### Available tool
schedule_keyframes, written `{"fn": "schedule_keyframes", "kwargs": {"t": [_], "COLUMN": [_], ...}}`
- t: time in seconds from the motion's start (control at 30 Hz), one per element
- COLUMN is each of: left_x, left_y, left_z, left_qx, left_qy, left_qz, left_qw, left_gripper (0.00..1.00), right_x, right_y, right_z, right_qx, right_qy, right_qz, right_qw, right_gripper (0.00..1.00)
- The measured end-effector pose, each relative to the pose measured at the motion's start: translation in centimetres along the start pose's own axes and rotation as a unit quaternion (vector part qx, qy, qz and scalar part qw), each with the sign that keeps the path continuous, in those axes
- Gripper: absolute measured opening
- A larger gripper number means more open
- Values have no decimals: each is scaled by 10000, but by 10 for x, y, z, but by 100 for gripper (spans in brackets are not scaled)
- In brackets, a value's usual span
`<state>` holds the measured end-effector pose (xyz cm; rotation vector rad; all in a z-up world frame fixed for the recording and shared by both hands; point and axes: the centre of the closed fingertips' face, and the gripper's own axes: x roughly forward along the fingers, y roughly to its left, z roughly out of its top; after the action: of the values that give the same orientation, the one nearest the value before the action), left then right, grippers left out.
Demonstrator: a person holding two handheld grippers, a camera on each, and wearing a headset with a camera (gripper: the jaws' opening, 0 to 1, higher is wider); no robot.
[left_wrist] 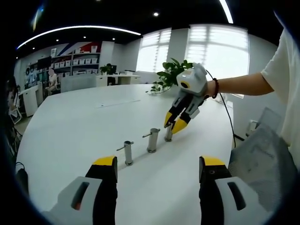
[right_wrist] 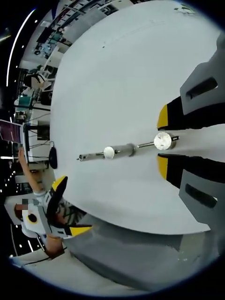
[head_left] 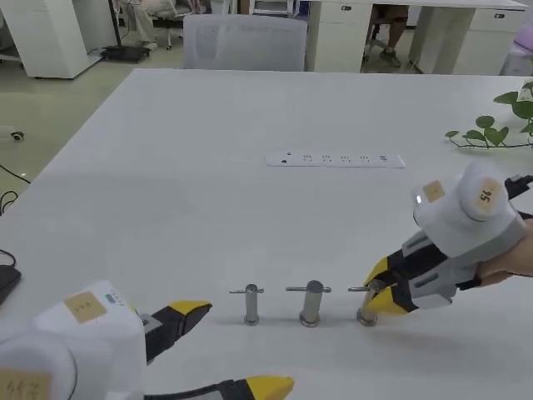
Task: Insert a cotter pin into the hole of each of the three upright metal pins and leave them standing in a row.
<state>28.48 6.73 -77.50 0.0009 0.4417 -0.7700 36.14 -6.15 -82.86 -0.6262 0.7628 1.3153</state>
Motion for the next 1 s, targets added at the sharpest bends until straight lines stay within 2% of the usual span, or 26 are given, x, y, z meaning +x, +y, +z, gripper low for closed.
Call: {"fn": "schedule_keyframes", "kwargs": {"t": [0.1,0.2,0.33,0.43,0.57,0.73,0.77,0.83,0.9,0.97,1.0], "left_x": [-1,-4,-6,-8,-11,-16,-18,-20,-24,-27,-30], "left_y": [2,4,7,7,7,8,9,11,14,15,17], "left_z": [1,2,5,6,10,13,14,14,13,13,14], "left_qx": [3,35,-35,-23,-42,-16,10,10,13,12,1], "left_qy": [-2,-35,-76,-72,-125,-135,-123,-110,-91,-73,-86], "left_qz": [31,63,96,107,137,198,226,266,324,381,439], "left_qw": [10000,10000,9999,9999,9998,9997,9997,9996,9994,9992,9990], "left_gripper": [71,71,72,73,74,74,75,75,75,75,74], "right_x": [-1,-4,-12,-18,-26,-40,-44,-50,-56,-63,-66], "right_y": [0,1,3,4,12,15,16,15,20,25,29], "right_z": [3,6,9,12,16,23,25,23,23,27,27], "right_qx": [135,469,551,812,920,1215,1299,1431,1520,1655,1714], "right_qy": [-118,-209,-276,-434,-590,-919,-1027,-1097,-1121,-1308,-1301], "right_qz": [-64,-170,-371,-591,-766,-1116,-1206,-1294,-1375,-1469,-1498], "right_qw": [9998,9985,9974,9940,9911,9820,9788,9751,9723,9664,9650], "right_gripper": [25,32,35,39,45,50,51,52,54,54,54]}}
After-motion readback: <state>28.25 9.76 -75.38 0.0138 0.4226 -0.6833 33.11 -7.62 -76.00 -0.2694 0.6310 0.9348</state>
